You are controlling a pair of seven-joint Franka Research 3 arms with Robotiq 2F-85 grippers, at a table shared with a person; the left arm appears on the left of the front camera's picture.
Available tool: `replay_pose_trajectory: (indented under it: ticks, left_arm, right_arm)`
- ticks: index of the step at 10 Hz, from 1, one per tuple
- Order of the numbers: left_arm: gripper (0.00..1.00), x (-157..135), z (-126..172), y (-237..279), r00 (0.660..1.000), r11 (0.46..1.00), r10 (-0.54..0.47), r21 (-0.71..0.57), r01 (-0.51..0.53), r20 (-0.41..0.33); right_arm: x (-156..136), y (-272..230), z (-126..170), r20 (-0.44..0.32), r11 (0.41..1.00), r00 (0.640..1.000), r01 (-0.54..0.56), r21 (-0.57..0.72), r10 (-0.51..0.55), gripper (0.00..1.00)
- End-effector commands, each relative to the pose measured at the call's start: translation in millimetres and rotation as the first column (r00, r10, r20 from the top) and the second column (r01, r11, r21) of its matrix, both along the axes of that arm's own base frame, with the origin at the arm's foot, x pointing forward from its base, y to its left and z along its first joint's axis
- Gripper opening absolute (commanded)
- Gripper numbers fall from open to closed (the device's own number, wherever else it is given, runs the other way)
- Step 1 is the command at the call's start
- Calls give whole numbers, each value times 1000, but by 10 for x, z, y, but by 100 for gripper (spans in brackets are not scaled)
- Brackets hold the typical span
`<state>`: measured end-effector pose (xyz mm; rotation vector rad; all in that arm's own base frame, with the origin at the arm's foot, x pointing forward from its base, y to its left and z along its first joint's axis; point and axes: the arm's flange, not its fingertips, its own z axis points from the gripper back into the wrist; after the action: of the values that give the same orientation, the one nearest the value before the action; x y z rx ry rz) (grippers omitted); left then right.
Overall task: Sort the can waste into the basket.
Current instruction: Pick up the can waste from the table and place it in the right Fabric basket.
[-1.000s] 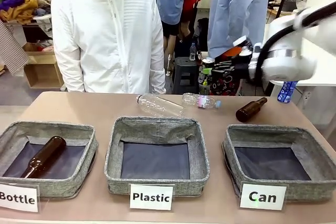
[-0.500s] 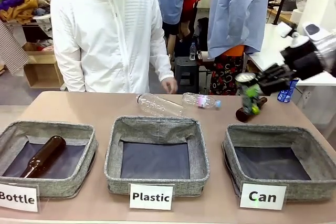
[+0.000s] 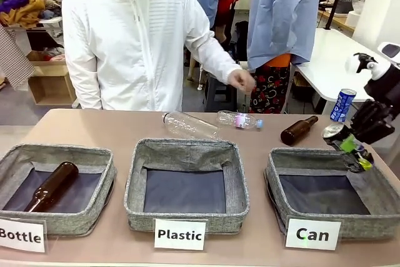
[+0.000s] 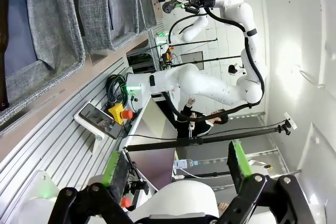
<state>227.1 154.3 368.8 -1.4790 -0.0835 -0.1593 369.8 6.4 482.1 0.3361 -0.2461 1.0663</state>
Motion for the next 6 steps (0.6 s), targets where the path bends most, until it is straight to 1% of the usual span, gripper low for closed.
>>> replay_pose_trajectory:
  ticks: [1,2,4,5,6]
  left_arm:
    - [100,-21,3,7,1000,1000,-11,-5,12,19]
    - [100,-21,3,7,1000,1000,-11,-5,12,19]
    - [100,-21,3,7,1000,1000,-11,-5,12,19]
    - [100,-21,3,7,1000,1000,-11,-5,12,19]
    - [100,-21,3,7,1000,1000,-11,-5,12,19]
  right_arm:
    - [-25,86,-4,9,999,999,32,-32,-32,0]
    - [-18,105,-25,2,997,1000,29,-67,-29,0]
    - [-8,95,-45,-3,992,1000,23,-122,-24,88]
    - [-2,97,-55,-6,990,1000,19,-138,-20,97]
    - [2,89,-63,-9,988,1000,17,-155,-19,100]
